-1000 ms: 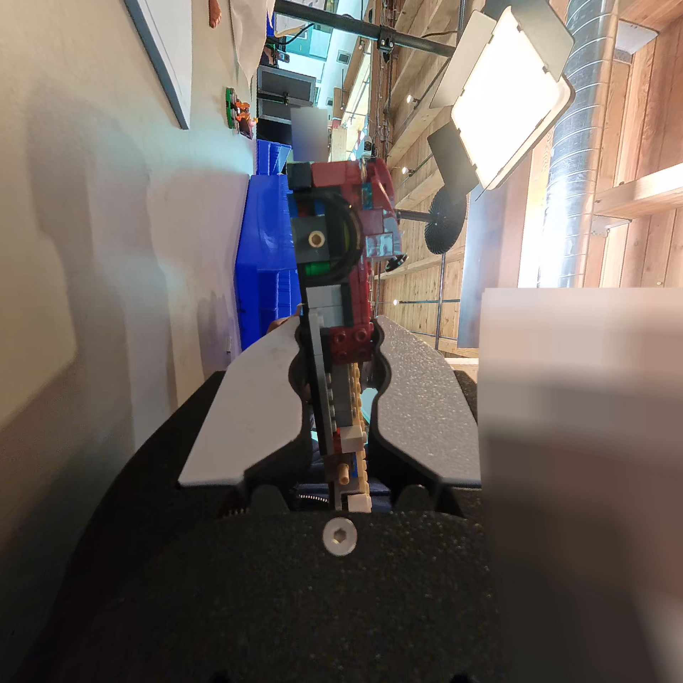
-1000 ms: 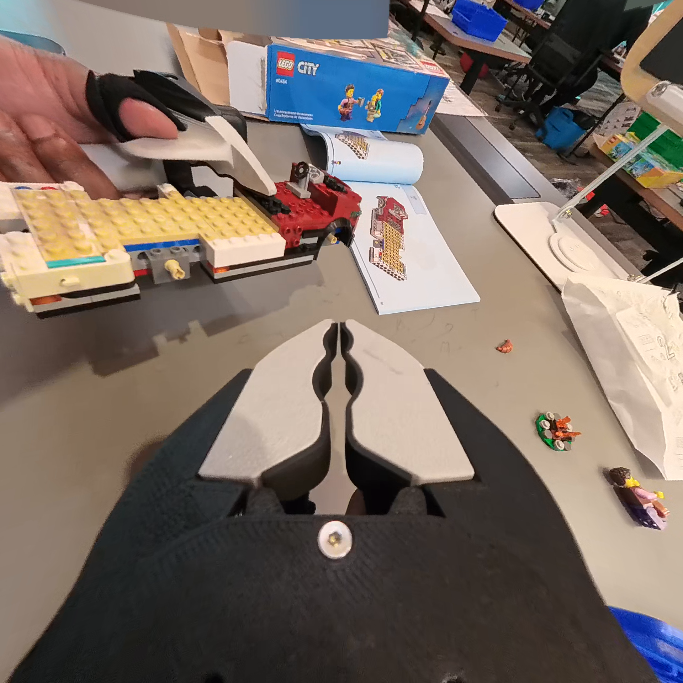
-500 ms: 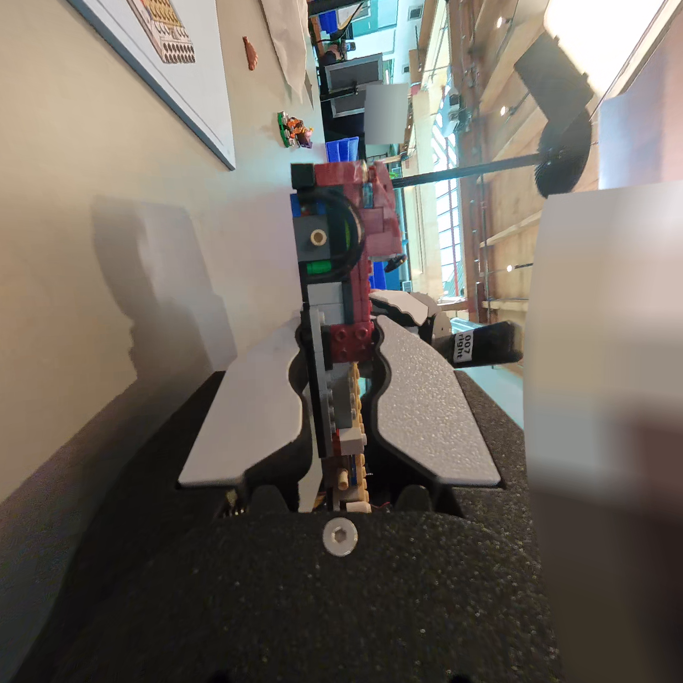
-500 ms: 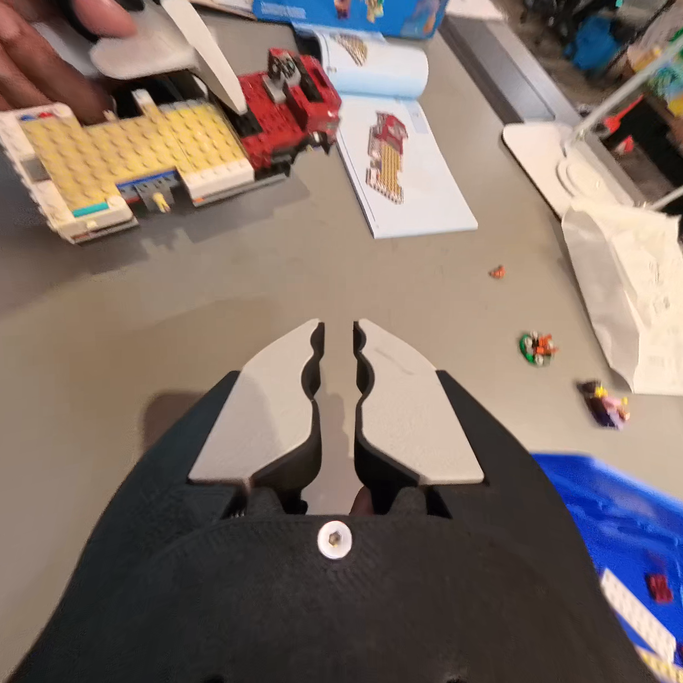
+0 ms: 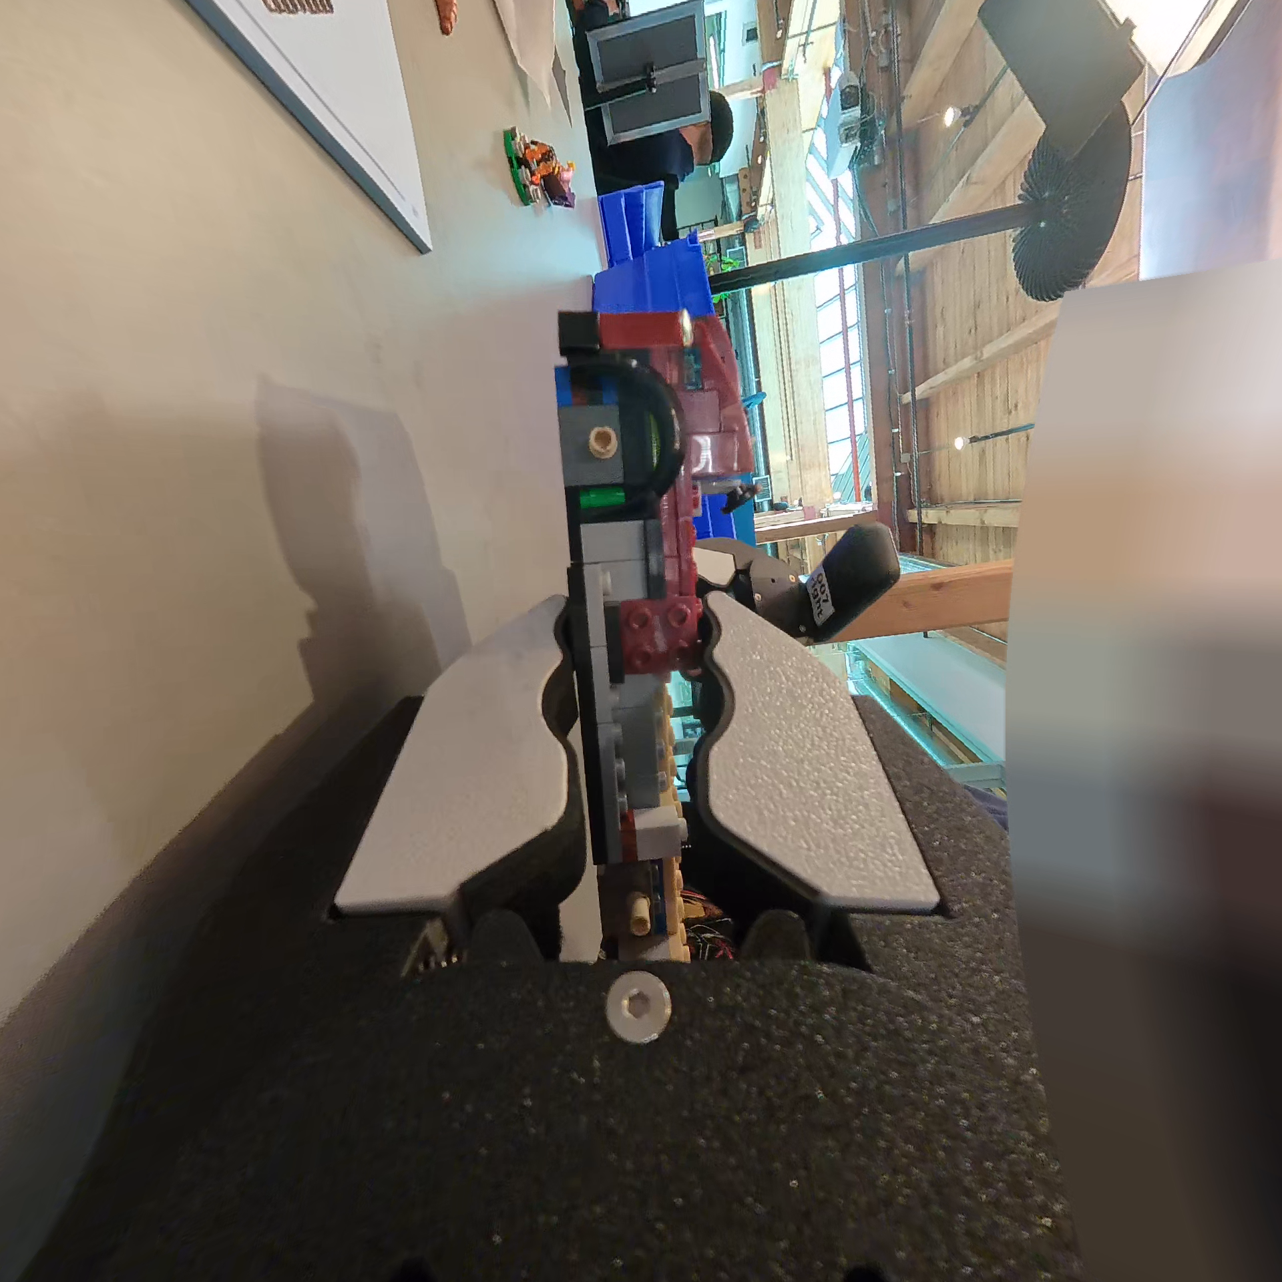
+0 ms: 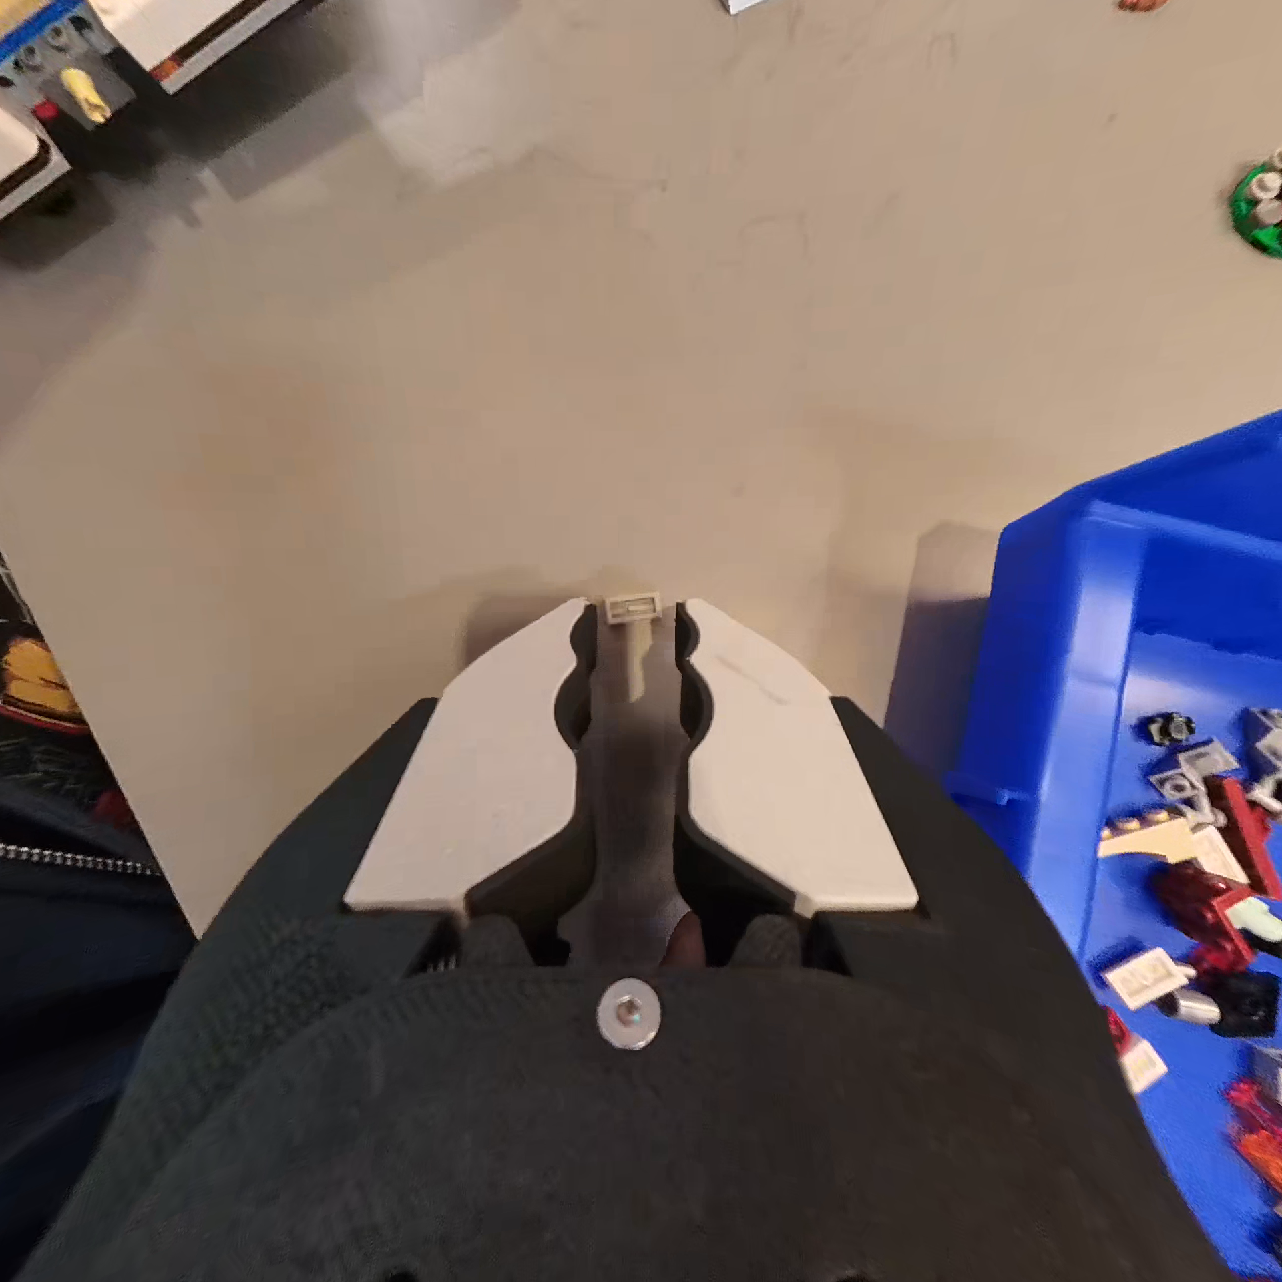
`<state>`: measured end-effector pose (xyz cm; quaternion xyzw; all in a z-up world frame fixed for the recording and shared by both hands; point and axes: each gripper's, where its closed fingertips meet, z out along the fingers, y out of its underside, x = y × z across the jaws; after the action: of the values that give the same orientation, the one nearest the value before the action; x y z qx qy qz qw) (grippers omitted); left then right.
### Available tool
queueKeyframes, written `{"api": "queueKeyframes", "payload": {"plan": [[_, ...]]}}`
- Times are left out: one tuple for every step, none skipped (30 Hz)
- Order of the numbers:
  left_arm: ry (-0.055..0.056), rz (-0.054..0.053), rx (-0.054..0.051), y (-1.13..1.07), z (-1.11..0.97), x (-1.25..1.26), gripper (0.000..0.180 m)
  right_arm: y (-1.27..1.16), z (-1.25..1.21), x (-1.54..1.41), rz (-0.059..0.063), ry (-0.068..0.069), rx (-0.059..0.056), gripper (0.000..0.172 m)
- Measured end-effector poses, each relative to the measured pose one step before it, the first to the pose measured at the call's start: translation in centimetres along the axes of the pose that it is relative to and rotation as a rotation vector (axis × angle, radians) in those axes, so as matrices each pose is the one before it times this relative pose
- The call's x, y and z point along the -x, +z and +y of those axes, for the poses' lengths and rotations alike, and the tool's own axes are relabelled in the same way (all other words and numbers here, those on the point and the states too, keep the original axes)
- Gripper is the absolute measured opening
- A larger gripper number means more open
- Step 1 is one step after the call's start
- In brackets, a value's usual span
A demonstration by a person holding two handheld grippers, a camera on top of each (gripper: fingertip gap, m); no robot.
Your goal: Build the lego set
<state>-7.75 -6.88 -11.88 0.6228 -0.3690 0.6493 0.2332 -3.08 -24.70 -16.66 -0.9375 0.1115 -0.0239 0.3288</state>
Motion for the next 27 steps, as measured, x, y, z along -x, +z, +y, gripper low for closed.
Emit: {"api": "queueKeyframes", "payload": {"plan": [[0.0021,0.0003,0.0012,-0.043,0.024,0.001,0.032,0.240,0.077,0.043,-0.0117,0.0051,0.0045,0.023],[0.0024,-0.0015,-0.0010,-0.070,0.000,0.027,0.032,0.284,0.120,0.036,-0.0081,0.0024,0.0089,0.023],[0.0009,-0.0010,-0.0023,-0.097,-0.020,0.013,0.031,0.270,0.153,0.069,-0.0067,-0.0018,0.0122,0.023],[-0.0006,0.0020,-0.0037,-0.122,-0.050,-0.002,0.032,0.202,0.001,0.039,-0.0005,-0.0053,0.0038,0.021],[-0.0013,0.0014,-0.0036,-0.109,-0.059,0.033,0.032,0.106,-0.137,0.016,0.0013,-0.0048,-0.0003,0.017],[-0.0005,-0.0016,-0.0034,-0.110,-0.059,0.067,0.032,0.086,-0.108,0.008,0.0001,-0.0039,0.0060,0.017],[-0.0011,-0.0032,-0.0036,-0.081,-0.075,0.105,0.031,0.045,-0.242,-0.092,0.0101,-0.0100,-0.0006,0.016],[-0.0020,-0.0033,-0.0017,-0.051,-0.039,0.096,0.031,-0.069,-0.559,-0.037,0.0150,-0.0200,-0.0200,0.016],[-0.0014,-0.0029,0.0012,0.000,0.004,0.080,0.031,-0.218,-0.941,0.223,0.0067,-0.0267,-0.0414,0.016],[-0.0006,-0.0012,0.0021,0.044,0.030,0.049,0.031,-0.357,-1.263,0.395,0.0021,-0.0302,-0.0581,0.016],[-0.0014,0.0002,0.0026,0.077,0.053,0.019,0.031,-0.431,-1.468,0.368,0.0079,-0.0318,-0.0708,0.016],[-0.0026,0.0022,0.0029,0.096,0.050,-0.005,0.032,-0.399,-1.401,0.308,0.0081,-0.0269,-0.0684,0.017],[-0.0028,0.0031,0.0033,0.099,0.047,-0.017,0.032,-0.285,-1.058,0.281,-0.0006,-0.0143,-0.0493,0.018],[-0.0004,0.0014,0.0034,0.081,0.031,-0.004,0.032,-0.164,-0.592,0.207,-0.0056,-0.0003,-0.0246,0.022],[0.0019,-0.0011,0.0022,0.046,0.012,0.008,0.032,-0.088,-0.198,0.074,-0.0044,0.0069,-0.0067,0.024],[0.0029,-0.0021,0.0003,0.009,-0.017,0.020,0.031,-0.041,0.069,-0.004,-0.0024,0.0068,0.0025,0.025],[0.0025,-0.0019,-0.0009,-0.018,-0.036,0.018,0.032,-0.013,0.245,-0.080,0.0018,0.0054,0.0069,0.025],[0.0008,-0.0016,-0.0015,-0.048,-0.042,0.034,0.032,0.029,0.318,-0.096,0.0031,0.0056,0.0106,0.025],[-0.0004,-0.0013,-0.0023,-0.056,-0.048,0.032,0.032,0.060,0.319,0.001,-0.0011,0.0064,0.0124,0.025],[-0.0009,-0.0012,-0.0032,-0.077,-0.058,0.029,0.032,0.098,0.234,0.158,-0.0067,0.0067,0.0095,0.025],[-0.0004,-0.0019,-0.0037,-0.067,-0.058,0.039,0.032,0.152,0.179,0.300,-0.0119,0.0065,0.0084,0.025],[0.0000,-0.0019,-0.0035,-0.067,-0.044,0.031,0.032,0.227,0.187,0.428,-0.0163,0.0051,0.0112,0.024],[0.0003,-0.0016,-0.0025,-0.060,-0.033,0.028,0.032,0.313,0.210,0.536,-0.0188,0.0025,0.0118,0.024],[0.0013,-0.0018,-0.0022,-0.054,-0.011,0.023,0.032,0.381,0.204,0.677,-0.0226,0.0002,0.0102,0.023],[0.0013,-0.0020,-0.0023,-0.048,-0.022,0.018,0.032,0.429,0.220,0.815,-0.0279,-0.0014,0.0105,0.023],[0.0011,-0.0012,-0.0020,-0.042,-0.009,0.014,0.032,0.466,0.239,0.843,-0.0271,-0.0039,0.0129,0.023],[0.0004,0.0005,-0.0007,-0.036,0.008,-0.004,0.032,0.477,0.287,0.721,-0.0180,-0.0079,0.0166,0.023]]}}
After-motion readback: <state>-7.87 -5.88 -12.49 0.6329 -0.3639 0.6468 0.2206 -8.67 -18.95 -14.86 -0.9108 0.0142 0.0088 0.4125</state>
